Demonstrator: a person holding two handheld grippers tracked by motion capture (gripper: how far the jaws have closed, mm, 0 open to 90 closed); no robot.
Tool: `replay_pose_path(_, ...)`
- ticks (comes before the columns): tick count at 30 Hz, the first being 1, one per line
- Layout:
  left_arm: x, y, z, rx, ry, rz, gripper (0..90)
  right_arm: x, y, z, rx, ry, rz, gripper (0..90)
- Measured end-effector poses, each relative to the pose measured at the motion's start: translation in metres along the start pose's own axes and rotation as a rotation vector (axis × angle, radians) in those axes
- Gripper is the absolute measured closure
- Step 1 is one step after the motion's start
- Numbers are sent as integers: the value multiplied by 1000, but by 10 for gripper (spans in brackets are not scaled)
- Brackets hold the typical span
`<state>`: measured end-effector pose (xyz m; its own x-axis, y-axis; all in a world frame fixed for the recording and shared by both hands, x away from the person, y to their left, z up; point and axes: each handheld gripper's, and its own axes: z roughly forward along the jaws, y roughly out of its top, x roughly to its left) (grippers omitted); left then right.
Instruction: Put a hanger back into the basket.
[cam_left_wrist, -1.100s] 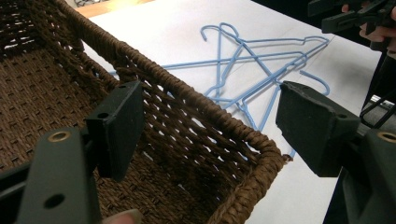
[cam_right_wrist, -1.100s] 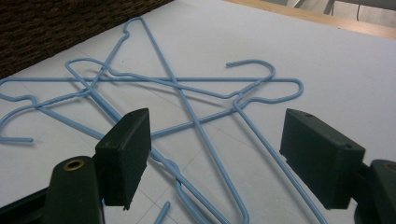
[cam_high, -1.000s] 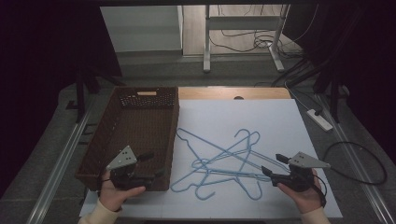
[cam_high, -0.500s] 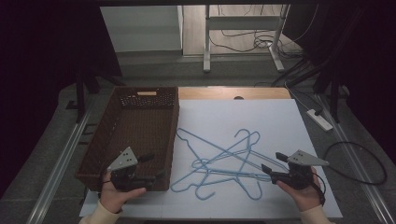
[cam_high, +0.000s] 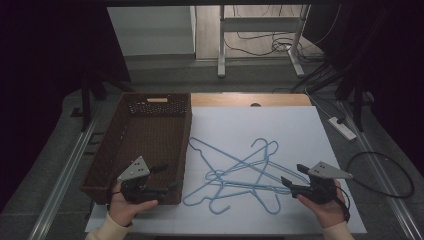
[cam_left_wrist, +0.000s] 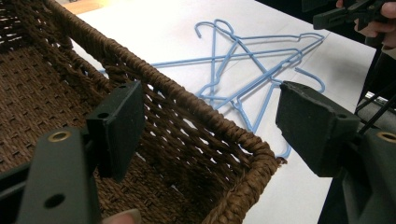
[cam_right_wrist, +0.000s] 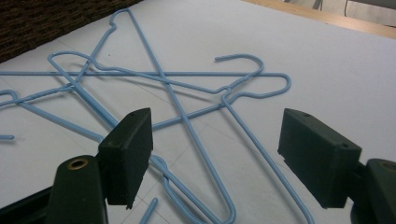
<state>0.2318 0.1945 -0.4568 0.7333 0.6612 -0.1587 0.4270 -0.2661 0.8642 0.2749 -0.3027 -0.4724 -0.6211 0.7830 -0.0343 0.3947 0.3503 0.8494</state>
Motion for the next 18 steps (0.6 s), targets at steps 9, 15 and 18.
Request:
replay_pose_path(9,1,1,4,7,-10,1,243,-2,3,-2,49,-5,-4,280)
replay_pose_path(15,2,2,2,9,-4,-5,243,-6,15,10,105,-15,-20,281)
replay_pose_path(18,2,2,2,9,-2,-8,244,-9,20,14,123,-15,-25,286)
